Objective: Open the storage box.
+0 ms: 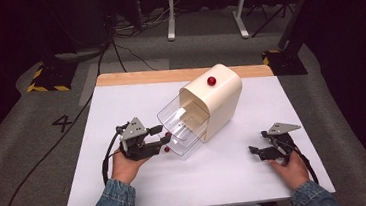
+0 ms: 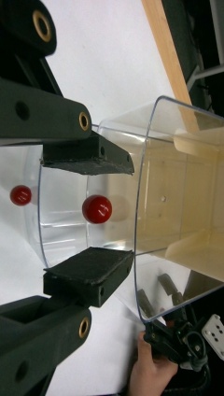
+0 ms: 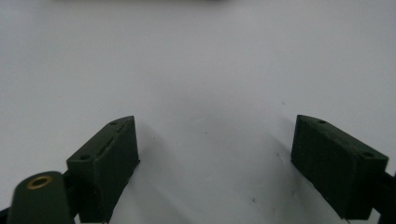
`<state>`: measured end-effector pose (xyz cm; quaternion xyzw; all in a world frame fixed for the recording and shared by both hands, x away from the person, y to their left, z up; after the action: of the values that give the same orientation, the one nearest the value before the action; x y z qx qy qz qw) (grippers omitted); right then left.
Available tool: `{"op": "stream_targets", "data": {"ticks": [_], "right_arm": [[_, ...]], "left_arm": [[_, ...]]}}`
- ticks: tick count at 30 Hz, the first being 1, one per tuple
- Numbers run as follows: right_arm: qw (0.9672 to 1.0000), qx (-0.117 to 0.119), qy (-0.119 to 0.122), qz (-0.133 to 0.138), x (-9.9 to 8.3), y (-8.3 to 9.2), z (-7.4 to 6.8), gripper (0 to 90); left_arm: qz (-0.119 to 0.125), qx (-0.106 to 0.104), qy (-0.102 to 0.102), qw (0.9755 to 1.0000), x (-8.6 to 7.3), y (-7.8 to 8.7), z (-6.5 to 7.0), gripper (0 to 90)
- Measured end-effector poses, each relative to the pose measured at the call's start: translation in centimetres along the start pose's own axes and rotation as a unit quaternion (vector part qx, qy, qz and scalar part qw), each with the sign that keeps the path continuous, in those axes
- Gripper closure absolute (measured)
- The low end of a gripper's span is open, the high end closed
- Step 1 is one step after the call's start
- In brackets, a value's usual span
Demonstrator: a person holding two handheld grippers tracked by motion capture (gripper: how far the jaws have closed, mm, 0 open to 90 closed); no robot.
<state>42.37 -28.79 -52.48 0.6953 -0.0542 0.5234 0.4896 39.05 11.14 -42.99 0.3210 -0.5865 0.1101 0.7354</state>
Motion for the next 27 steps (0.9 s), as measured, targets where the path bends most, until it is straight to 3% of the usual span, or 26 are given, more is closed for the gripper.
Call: {"op": "stream_targets", "data": {"ticks": [6,15,20,27], "right_arm": [[1.0000,0.000,0.000,0.000,0.0,0.0,0.0,15.0],[1.0000,0.001,-0.001,-0.001,0.0,0.0,0.0,15.0],[1.0000,0.001,-0.001,-0.001,0.0,0.0,0.0,15.0],[1.0000,0.001,-0.001,-0.001,0.0,0.0,0.0,15.0]], "left_arm": [[0.000,0.008,0.002,1.0000,-0.5,0.8,-0.1,50.6],[-0.016,0.035,-0.019,0.9991,-1.3,3.2,0.5,46.4],[-0.033,0.049,-0.029,0.9979,-1.9,5.1,0.6,44.4],[-0.057,0.052,-0.031,0.9966,-3.1,6.1,0.2,41.3]]}}
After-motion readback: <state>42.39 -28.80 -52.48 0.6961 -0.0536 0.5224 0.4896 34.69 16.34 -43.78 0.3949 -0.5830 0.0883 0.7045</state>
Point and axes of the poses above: each handheld gripper's, and its own axes: y roughly backward along the jaws, x roughly out of its top, z roughly to its right, the point moved 6 cm from there along -y, roughly forward along the jaws, and after that the axes turned 4 degrees about z, right-handed, at the moved point
